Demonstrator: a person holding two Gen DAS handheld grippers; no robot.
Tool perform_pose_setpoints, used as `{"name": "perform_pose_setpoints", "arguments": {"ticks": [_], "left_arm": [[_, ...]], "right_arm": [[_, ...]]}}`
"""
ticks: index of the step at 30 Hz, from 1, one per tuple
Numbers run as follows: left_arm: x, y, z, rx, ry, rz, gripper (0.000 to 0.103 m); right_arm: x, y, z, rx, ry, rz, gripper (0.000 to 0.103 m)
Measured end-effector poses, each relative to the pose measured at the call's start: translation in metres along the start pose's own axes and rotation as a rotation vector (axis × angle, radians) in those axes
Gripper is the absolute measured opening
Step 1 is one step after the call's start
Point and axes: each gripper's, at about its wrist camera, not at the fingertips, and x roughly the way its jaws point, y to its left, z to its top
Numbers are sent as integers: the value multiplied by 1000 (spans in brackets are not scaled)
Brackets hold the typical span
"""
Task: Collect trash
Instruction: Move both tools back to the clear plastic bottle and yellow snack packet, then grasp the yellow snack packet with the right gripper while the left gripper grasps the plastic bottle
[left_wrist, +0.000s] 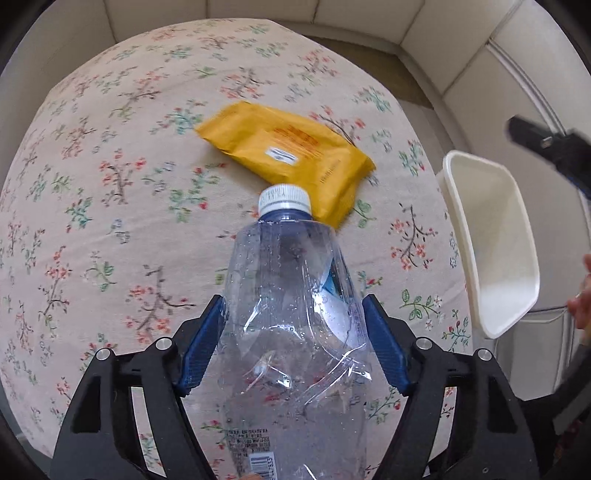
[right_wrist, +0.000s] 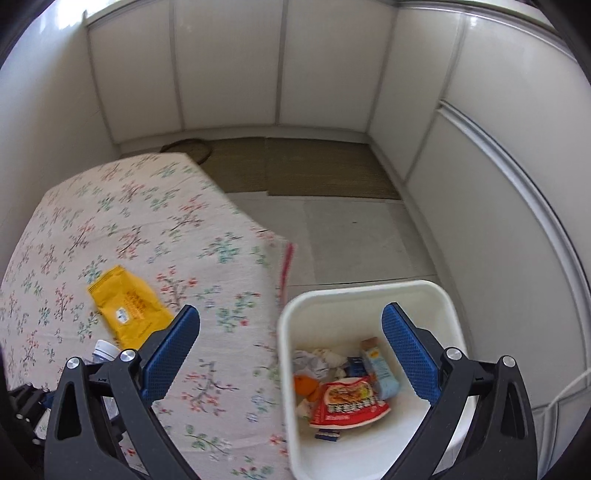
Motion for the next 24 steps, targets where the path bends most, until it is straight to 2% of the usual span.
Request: {"name": "perform_pose_setpoints", "arguments": {"ticks": [5,9,14,18,20,21,22,24], "left_arm": [[-31,53,6,-120,-83,-6,71],[-56,85,18,-207,-130,-33,71],[-74,114,22,-278,-170,-61,72],[-86,114,25,-302,-196,-66,72],[-91,118,26,-307,-209,-63,72],[-93,119,27,-309,-219,-60,72],[-95,121,29,-312,-224,-60,72],[-97,124,30,-323,-235,-61,72]], "right_arm": [[37,60,9,-156,59,82,96],[69,107,6,-307,159,176,96],[82,148,-1,-420,178,211,96],[93,166,-7,-473,207,198,94],[97,165,-7,-446,244,239,73],[97,163,-4,-406,255,268,69],[96,161,-2,-392,256,271,57],[91,157,2,-358,248,296,44]]}}
